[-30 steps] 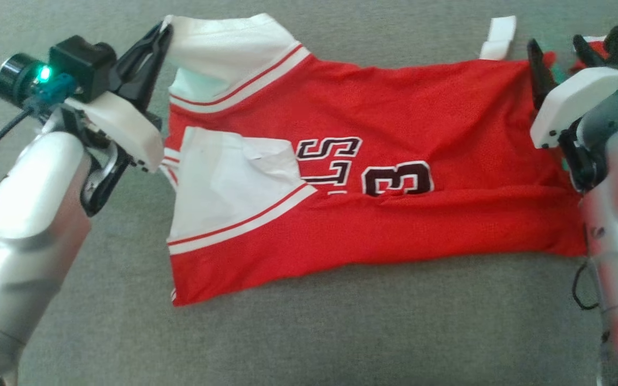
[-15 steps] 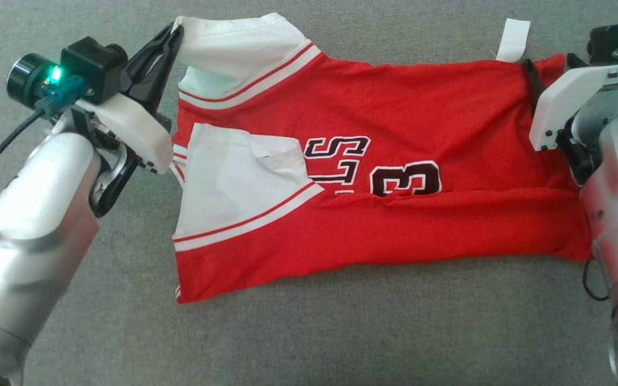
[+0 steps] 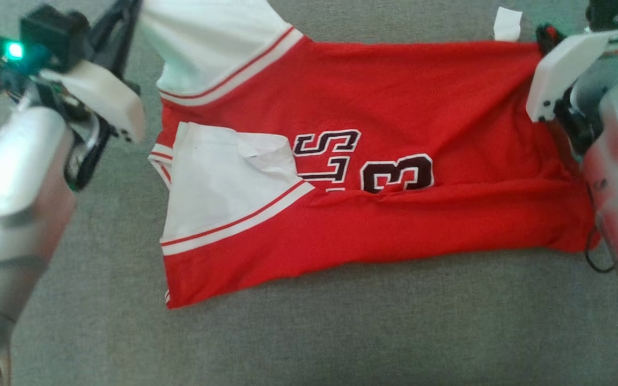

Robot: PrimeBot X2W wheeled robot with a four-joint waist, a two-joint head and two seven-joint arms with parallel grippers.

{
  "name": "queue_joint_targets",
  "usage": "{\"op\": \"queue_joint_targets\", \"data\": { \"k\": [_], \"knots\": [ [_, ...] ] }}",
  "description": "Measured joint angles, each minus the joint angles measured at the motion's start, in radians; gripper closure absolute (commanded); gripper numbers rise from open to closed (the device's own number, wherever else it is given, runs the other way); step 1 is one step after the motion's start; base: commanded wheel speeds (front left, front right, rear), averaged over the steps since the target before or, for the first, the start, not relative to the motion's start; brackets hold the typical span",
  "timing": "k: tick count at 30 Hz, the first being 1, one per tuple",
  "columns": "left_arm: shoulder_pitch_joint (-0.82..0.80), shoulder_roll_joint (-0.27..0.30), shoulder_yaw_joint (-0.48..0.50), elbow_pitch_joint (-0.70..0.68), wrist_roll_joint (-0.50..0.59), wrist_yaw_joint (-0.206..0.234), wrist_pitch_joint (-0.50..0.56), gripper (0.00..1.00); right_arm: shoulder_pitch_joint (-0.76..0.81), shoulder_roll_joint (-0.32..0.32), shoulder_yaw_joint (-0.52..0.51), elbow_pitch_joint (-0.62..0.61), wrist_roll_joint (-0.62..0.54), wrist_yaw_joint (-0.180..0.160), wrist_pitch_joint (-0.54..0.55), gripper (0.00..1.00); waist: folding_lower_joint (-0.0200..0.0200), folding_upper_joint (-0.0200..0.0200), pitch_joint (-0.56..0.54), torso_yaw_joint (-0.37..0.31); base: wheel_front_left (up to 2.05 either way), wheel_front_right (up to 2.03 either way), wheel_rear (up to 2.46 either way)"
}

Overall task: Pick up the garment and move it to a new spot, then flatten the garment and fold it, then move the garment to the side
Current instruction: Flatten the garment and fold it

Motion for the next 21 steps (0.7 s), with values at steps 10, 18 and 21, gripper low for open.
{"op": "queue_joint_targets", "data": {
  "k": [10, 18, 21],
  "knots": [
    [-0.208, 0.009, 0.020, 0.139, 0.038, -0.002, -0.066, 1.00, -0.149, 0.009, 0.068, -0.097, 0.236, 0.000, -0.085, 1.00, 0.0001, 0.0000, 0.042, -0.036, 0.00, 0.00, 0.00],
    [-0.336, -0.029, 0.033, 0.256, 0.078, 0.017, -0.179, 1.00, -0.210, 0.008, 0.073, -0.107, 0.322, 0.000, -0.203, 1.00, 0.0001, 0.0000, 0.073, -0.047, 0.00, 0.00, 0.00],
    [-0.346, -0.057, 0.035, 0.290, 0.081, 0.016, -0.197, 1.00, -0.223, 0.008, 0.088, -0.095, 0.345, 0.000, -0.233, 1.00, 0.0000, 0.0000, 0.074, -0.040, 0.00, 0.00, 0.00]
  ]
}}
